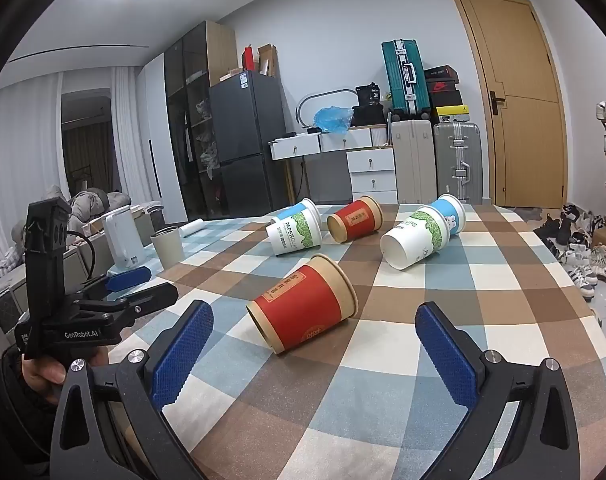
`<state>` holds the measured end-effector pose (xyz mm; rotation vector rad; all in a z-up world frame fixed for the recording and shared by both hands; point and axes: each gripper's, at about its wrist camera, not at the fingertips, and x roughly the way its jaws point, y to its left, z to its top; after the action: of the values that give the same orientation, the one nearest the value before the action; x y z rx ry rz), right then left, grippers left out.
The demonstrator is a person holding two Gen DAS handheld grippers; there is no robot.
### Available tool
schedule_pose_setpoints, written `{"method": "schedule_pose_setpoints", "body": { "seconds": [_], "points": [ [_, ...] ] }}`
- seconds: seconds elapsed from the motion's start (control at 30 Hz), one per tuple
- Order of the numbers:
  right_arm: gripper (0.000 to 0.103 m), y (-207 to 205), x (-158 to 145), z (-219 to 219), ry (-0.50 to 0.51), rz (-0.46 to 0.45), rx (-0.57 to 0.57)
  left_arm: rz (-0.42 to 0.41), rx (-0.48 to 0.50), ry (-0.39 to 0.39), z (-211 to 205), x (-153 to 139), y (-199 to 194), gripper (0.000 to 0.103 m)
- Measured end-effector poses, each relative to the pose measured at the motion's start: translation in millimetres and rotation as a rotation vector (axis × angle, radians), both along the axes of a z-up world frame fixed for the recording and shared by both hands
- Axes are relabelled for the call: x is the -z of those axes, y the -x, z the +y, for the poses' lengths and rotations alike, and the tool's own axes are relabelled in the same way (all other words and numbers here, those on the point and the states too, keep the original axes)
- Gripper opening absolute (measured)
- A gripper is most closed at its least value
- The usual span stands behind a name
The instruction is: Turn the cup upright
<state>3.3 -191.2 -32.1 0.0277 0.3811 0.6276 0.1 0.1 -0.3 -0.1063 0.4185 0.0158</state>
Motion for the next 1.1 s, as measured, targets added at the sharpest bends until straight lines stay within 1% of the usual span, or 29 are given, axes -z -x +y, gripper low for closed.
{"method": "schedule_pose_setpoints", "body": {
  "seconds": [0.3,0.33,1.1],
  "points": [
    [0.103,0.8,-0.4,-0.1,-0.002,-0.004,0.002,-0.001,0.006,-0.020,-6.3,0.6,0.0,0.102],
    [0.103,-0.6,0.2,-0.1,-0.002,-0.002,0.000,0.000,-0.001,0.002,0.2,-0.1,0.0,0.102],
    [0.103,1.1,-0.4,-0.6,-0.002,-0.002,0.000,-0.002,0.000,-0.002,-0.2,0.0,-0.9,0.102]
  ]
}}
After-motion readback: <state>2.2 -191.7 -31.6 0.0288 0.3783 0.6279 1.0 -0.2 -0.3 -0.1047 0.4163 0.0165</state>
